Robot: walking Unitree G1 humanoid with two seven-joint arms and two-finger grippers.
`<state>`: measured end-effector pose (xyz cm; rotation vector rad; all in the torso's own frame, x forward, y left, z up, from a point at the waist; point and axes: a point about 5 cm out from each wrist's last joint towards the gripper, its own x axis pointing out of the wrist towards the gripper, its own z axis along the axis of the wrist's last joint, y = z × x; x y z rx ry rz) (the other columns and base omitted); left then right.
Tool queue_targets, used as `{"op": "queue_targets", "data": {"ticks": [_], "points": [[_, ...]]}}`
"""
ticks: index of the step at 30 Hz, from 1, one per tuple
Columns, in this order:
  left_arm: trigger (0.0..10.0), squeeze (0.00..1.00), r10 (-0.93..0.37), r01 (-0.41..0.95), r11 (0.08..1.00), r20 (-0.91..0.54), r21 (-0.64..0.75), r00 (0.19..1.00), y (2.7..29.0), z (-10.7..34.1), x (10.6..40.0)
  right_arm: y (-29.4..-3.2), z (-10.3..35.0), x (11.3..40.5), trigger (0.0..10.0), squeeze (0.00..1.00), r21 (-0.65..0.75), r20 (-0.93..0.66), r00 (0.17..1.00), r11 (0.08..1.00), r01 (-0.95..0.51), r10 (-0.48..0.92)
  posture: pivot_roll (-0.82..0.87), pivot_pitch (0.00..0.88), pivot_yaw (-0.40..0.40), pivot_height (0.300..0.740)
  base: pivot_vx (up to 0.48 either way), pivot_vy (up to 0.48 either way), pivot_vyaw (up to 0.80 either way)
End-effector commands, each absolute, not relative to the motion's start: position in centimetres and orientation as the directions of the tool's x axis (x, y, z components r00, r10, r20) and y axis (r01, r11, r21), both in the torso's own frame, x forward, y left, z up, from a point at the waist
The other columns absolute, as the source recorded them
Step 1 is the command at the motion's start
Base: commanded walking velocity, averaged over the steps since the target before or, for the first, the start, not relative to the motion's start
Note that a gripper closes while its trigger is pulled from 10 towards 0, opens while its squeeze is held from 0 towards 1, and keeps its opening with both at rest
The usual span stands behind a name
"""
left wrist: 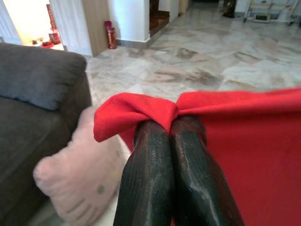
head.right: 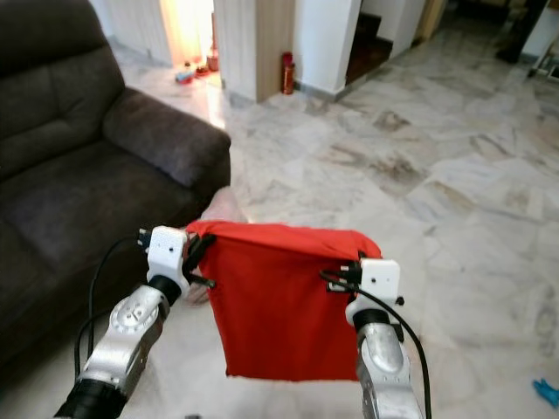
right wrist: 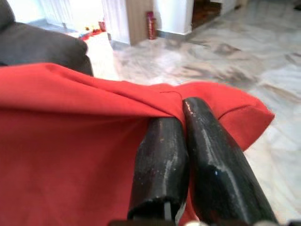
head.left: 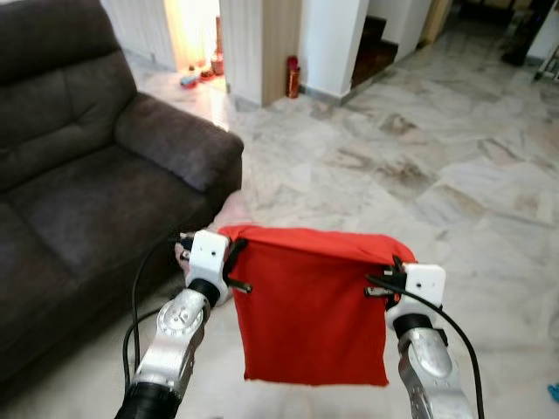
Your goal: Move the pillow to the sofa from floor
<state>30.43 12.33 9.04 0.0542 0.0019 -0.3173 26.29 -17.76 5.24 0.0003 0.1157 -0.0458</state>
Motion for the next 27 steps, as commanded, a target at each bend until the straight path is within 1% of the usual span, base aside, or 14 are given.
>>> {"op": "queue_targets", "data": {"ticks": [1, 4, 7, 27], "points": [[10.0, 0.00, -0.231, 0.226, 0.970, 0.045, 0.084, 0.972, 14.16, 10.38, 31.07, -19.27, 7.48, 27.06, 10.0, 0.00, 0.007, -0.009, 0.994, 0.994, 0.108, -0.107, -0.03, 0.000, -0.052, 0.740, 0.000, 0.000, 0.00], [10.0, 0.00, -0.226, 0.222, 0.971, 0.047, 0.084, 0.973, 14.23, 10.41, 31.11, -19.12, 7.64, 27.17, 10.0, 0.00, 0.000, 0.000, 0.996, 0.996, 0.088, -0.088, -0.03, 0.000, -0.052, 0.740, 0.000, 0.000, 0.20], [10.0, 0.00, -0.224, 0.220, 0.972, 0.048, 0.083, 0.973, 14.27, 10.41, 31.11, -18.93, 7.68, 27.18, 10.0, 0.00, -0.021, -0.003, 0.998, 0.997, 0.070, -0.070, -0.03, 0.000, -0.052, 0.740, 0.000, 0.000, 0.79], [10.0, 0.00, -0.211, 0.206, 0.975, 0.056, 0.087, 0.976, 14.47, 10.63, 31.29, -18.56, 7.74, 27.26, 10.0, 0.00, 0.001, 0.001, 0.999, 0.999, 0.046, -0.046, -0.02, 0.000, -0.053, 0.740, 0.000, 0.000, 0.79]]}}
